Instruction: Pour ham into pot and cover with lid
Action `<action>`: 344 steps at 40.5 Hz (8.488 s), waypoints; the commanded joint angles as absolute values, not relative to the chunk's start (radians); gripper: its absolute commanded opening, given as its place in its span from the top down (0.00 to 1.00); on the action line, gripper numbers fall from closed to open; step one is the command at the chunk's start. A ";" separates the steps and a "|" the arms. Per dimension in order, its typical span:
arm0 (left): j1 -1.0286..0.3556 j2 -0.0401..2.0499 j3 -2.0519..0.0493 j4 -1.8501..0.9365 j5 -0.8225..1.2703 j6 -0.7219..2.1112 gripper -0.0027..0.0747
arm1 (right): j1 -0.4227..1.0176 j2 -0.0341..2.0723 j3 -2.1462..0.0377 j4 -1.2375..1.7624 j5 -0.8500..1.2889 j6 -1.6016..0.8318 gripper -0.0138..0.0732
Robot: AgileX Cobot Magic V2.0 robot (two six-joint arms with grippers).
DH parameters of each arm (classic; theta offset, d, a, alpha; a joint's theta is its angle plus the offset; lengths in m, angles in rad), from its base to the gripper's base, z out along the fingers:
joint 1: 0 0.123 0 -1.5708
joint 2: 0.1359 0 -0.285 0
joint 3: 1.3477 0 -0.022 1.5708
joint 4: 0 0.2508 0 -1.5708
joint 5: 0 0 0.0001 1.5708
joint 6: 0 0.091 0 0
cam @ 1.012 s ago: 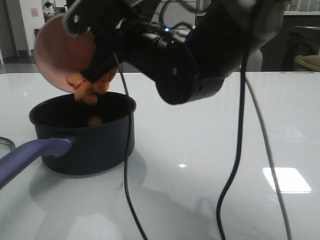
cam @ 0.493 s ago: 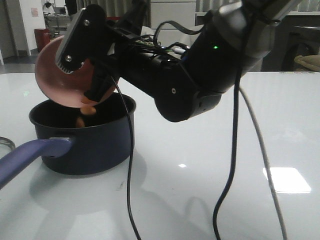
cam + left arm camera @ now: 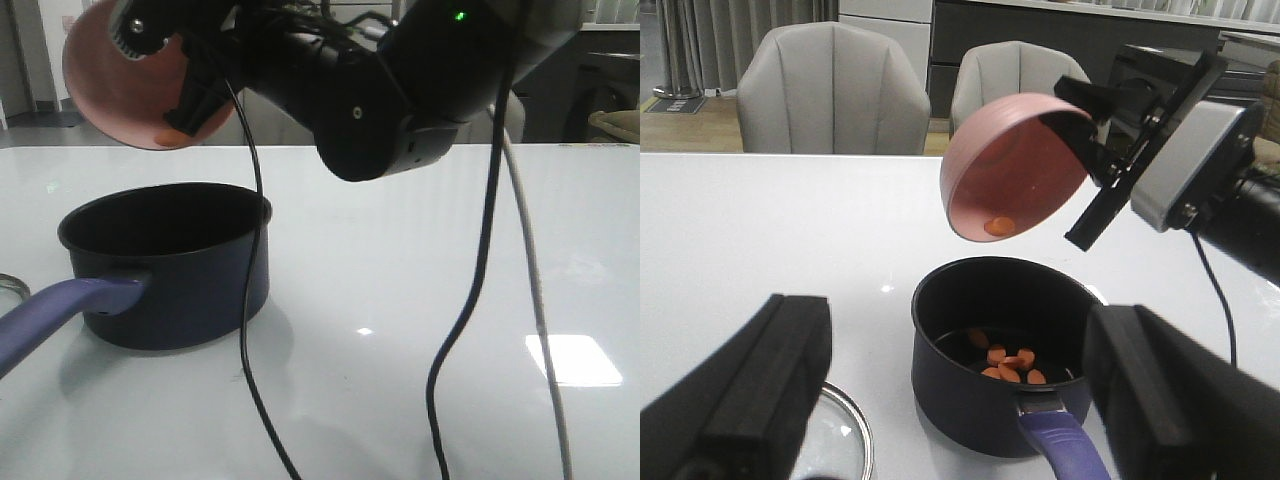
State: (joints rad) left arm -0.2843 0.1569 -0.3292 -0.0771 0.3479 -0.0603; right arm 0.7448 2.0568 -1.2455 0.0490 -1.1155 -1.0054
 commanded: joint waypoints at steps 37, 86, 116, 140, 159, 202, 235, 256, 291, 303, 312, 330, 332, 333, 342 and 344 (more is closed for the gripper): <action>-0.291 0.170 -0.354 -0.086 0.263 -0.062 0.25 | 0.721 1.747 -1.274 0.694 -0.662 -0.539 0.69; -0.291 0.170 -0.354 -0.086 0.263 -0.062 0.25 | 0.132 1.726 -1.274 0.274 0.711 -0.208 0.69; -0.291 0.170 -0.354 -0.084 0.263 -0.062 0.25 | 0.131 1.693 -1.277 0.179 0.638 -0.196 0.27; -0.295 0.170 -0.354 -0.084 0.263 -0.062 0.25 | 0.232 0.977 -0.923 0.183 0.333 -0.196 0.27; -0.295 0.170 -0.354 -0.084 0.261 -0.062 0.25 | 0.267 0.388 -0.339 0.243 -0.018 -0.194 0.27; -0.289 0.322 -0.480 0.006 0.458 -0.108 0.24 | 0.267 0.318 -0.247 0.243 0.000 -0.194 0.67; -0.094 1.227 -0.870 0.107 0.645 -0.336 0.19 | 0.267 0.318 -0.247 0.243 0.000 -0.194 0.67; -0.021 1.540 -1.131 0.044 0.837 -0.255 0.19 | 0.267 0.318 -0.247 0.243 0.000 -0.194 0.67; 0.046 1.703 -1.181 -0.051 0.897 -0.135 0.19 | 0.267 0.318 -0.247 0.243 0.000 -0.194 0.67; 0.046 1.743 -1.198 -0.056 0.868 -0.135 0.19 | 0.267 0.318 -0.247 0.243 0.000 -0.194 0.67; 0.046 1.792 -1.202 -0.056 0.887 -0.135 0.19 | 0.267 0.318 -0.247 0.243 0.000 -0.194 0.67; 0.046 1.798 -1.202 -0.058 0.854 -0.135 0.61 | 0.267 0.318 -0.247 0.243 0.000 -0.194 0.67; 0.046 1.798 -1.202 -0.058 0.853 -0.135 0.62 | 0.267 0.318 -0.247 0.243 0.000 -0.194 0.67; 0.046 1.798 -1.202 -0.058 0.853 -0.135 0.62 | 0.267 0.318 -0.247 0.243 0.000 -0.194 0.67; 0.046 1.769 -1.202 -0.058 0.831 -0.135 0.63 | 0.267 0.318 -0.247 0.243 0.000 -0.194 0.67; 0.046 1.757 -1.202 -0.058 0.826 -0.135 0.63 | 0.267 0.318 -0.247 0.243 0.000 -0.194 0.67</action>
